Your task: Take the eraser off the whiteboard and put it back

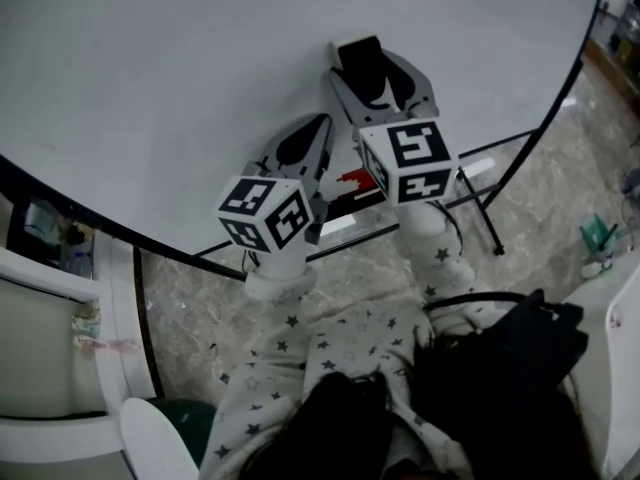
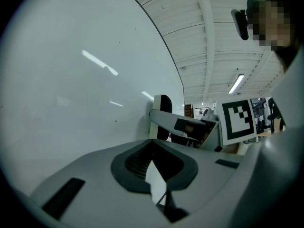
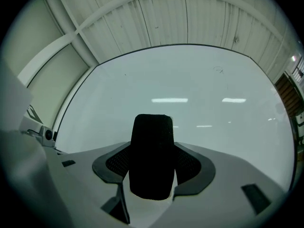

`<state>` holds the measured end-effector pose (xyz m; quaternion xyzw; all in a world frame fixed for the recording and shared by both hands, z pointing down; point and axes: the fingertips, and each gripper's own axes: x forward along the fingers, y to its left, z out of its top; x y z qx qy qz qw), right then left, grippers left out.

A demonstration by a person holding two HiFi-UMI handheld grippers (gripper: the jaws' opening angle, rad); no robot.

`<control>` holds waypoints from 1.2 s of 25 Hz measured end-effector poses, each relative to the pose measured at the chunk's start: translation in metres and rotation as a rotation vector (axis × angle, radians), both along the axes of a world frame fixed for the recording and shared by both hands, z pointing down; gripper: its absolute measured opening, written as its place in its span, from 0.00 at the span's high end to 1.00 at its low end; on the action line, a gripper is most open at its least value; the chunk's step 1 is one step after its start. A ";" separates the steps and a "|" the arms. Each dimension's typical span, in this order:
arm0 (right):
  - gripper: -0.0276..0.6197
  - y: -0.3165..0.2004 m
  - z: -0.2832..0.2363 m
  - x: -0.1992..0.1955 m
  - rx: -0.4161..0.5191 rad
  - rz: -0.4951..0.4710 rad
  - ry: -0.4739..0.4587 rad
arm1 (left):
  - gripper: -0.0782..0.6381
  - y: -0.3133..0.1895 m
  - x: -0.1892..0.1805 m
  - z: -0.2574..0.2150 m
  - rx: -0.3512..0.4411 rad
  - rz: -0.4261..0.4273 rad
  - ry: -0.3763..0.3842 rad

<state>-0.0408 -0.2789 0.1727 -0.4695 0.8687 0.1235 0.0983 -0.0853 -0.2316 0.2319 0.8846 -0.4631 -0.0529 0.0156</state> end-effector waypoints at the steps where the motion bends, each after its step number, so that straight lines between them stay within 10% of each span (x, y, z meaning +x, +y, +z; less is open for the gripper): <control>1: 0.56 -0.001 -0.001 -0.001 0.003 0.006 0.001 | 0.89 0.000 -0.001 -0.001 0.004 -0.001 0.000; 24: 0.55 -0.006 -0.009 0.006 0.087 0.121 -0.008 | 0.89 -0.008 0.002 -0.005 0.000 0.017 0.009; 30: 0.42 -0.009 -0.012 0.010 0.082 0.076 -0.054 | 0.89 -0.009 0.002 -0.004 -0.010 0.022 0.009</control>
